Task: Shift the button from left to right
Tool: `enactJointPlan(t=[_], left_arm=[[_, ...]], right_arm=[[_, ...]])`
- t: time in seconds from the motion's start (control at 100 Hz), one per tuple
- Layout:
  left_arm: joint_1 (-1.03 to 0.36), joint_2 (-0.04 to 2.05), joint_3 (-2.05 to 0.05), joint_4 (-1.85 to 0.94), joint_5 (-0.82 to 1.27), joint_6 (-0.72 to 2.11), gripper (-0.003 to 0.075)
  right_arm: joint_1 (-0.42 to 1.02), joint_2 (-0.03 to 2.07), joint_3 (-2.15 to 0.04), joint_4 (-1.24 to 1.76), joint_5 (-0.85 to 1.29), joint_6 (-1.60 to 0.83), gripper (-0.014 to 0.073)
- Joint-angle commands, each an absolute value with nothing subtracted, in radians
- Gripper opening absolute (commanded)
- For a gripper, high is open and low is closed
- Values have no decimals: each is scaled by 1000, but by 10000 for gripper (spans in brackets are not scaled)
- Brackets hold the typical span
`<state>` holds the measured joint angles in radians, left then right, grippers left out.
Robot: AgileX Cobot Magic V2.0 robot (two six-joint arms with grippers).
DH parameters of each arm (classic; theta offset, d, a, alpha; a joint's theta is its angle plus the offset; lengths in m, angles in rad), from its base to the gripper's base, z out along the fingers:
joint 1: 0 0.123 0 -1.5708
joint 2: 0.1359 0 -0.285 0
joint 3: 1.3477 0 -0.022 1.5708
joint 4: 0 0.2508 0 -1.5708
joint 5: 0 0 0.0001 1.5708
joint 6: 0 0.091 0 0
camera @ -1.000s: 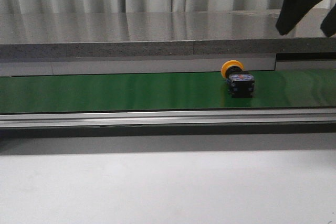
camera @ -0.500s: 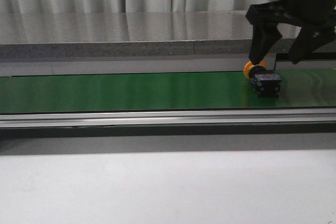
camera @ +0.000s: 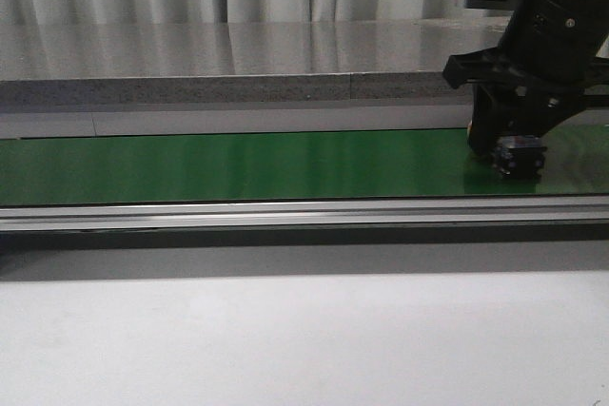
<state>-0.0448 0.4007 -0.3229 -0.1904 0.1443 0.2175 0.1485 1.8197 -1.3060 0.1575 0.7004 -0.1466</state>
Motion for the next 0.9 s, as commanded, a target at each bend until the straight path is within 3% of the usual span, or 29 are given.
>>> enactJointPlan(t=[0.0, 0.33, 0.6, 0.89], left_arm=[[-53, 405, -351, -197, 64, 218, -20], [-53, 405, -351, -197, 64, 218, -20], [-53, 405, -351, -197, 64, 218, -20], [-53, 405, -351, -197, 64, 218, -20]], right_arm=[[145, 1776, -1337, 156, 707, -158, 211], [106, 1726, -1378, 37, 781, -158, 205], [-93, 1706, -1518, 34, 908, -229, 205], [-307, 1714, -1549, 34, 879, -328, 205]])
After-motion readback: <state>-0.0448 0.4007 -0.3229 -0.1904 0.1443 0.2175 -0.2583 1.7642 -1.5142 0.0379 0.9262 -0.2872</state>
